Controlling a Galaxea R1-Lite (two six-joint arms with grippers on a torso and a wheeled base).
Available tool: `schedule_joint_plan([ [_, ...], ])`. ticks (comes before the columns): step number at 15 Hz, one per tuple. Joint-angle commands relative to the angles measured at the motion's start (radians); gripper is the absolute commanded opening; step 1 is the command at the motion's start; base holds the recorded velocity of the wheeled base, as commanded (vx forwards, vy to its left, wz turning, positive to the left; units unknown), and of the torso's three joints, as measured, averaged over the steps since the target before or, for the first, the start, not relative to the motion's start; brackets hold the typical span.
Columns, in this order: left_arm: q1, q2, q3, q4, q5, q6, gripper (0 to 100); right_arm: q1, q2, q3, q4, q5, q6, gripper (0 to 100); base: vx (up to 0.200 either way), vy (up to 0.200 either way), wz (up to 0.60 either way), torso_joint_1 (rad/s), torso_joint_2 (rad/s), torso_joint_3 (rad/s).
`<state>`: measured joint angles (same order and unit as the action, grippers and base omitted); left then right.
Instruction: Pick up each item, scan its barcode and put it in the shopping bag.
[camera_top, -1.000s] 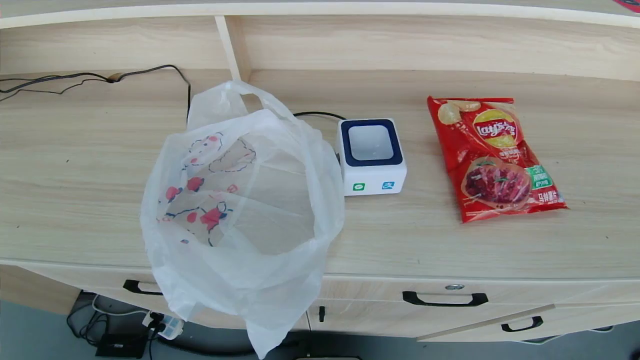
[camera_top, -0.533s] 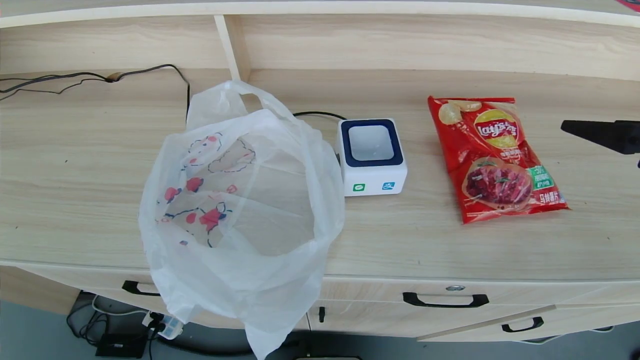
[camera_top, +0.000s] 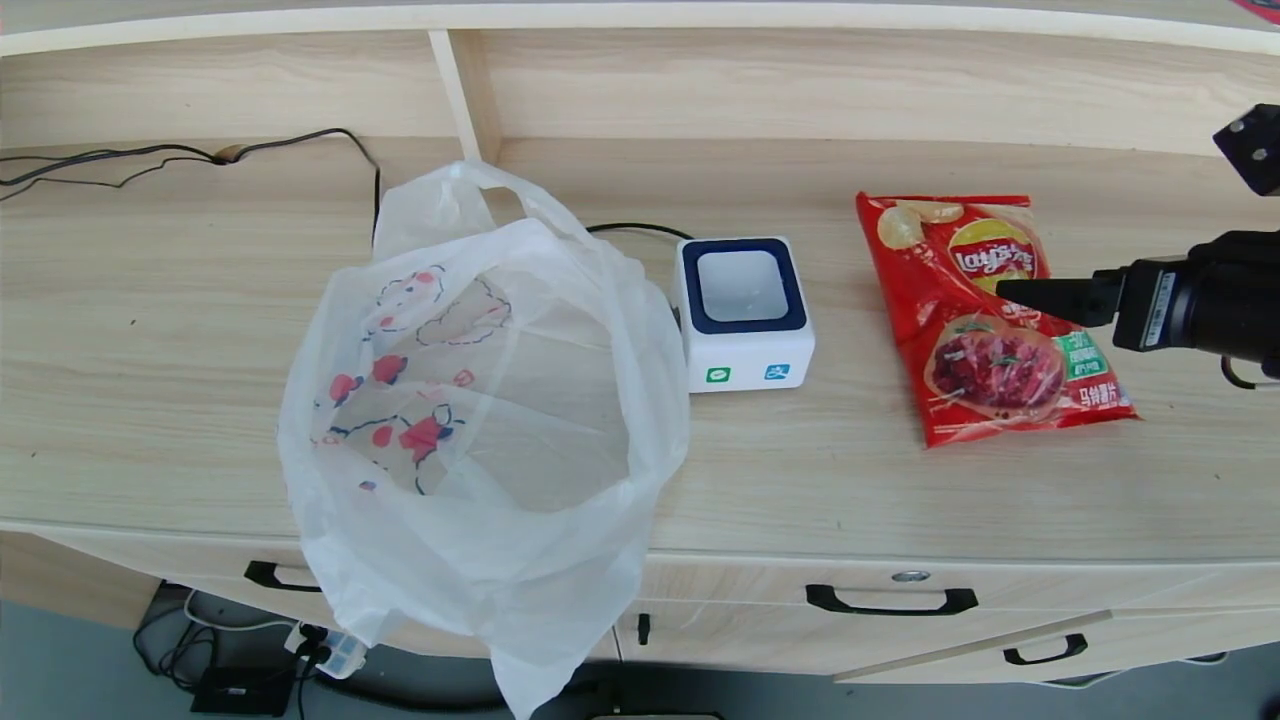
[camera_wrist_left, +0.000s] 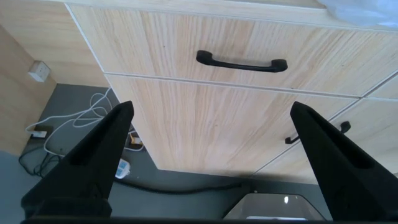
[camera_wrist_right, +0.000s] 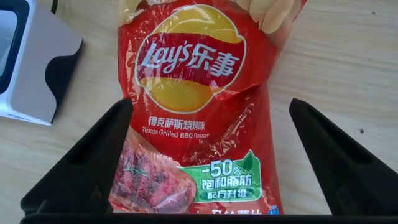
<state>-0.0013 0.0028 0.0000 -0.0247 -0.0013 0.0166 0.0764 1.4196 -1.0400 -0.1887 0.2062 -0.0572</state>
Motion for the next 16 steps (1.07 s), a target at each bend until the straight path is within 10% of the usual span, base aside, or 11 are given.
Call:
schedule_joint_plan([
  [1,0.000,0.000,0.000,0.000,0.001,-0.001,100,0.023,0.045,-0.012,0.000,-0.001,-0.003,100,0.000,0.000,0.00,0.000,0.00,0.000],
  [8,0.000,0.000,0.000,-0.001,0.001,-0.004,100,0.062,0.124,-0.031,-0.038,-0.042,-0.019,100,0.000,0.000,0.00,0.000,0.00,0.000],
  [9,0.000,0.000,0.000,-0.001,0.001,-0.004,100,0.052,0.121,-0.025,-0.035,-0.042,-0.018,0,0.000,0.000,0.00,0.000,0.00,0.000],
  [16,0.000,0.000,0.000,-0.001,0.001,-0.004,100,0.026,0.073,-0.029,-0.066,-0.039,-0.015,0,0.000,0.000,0.00,0.000,0.00,0.000],
])
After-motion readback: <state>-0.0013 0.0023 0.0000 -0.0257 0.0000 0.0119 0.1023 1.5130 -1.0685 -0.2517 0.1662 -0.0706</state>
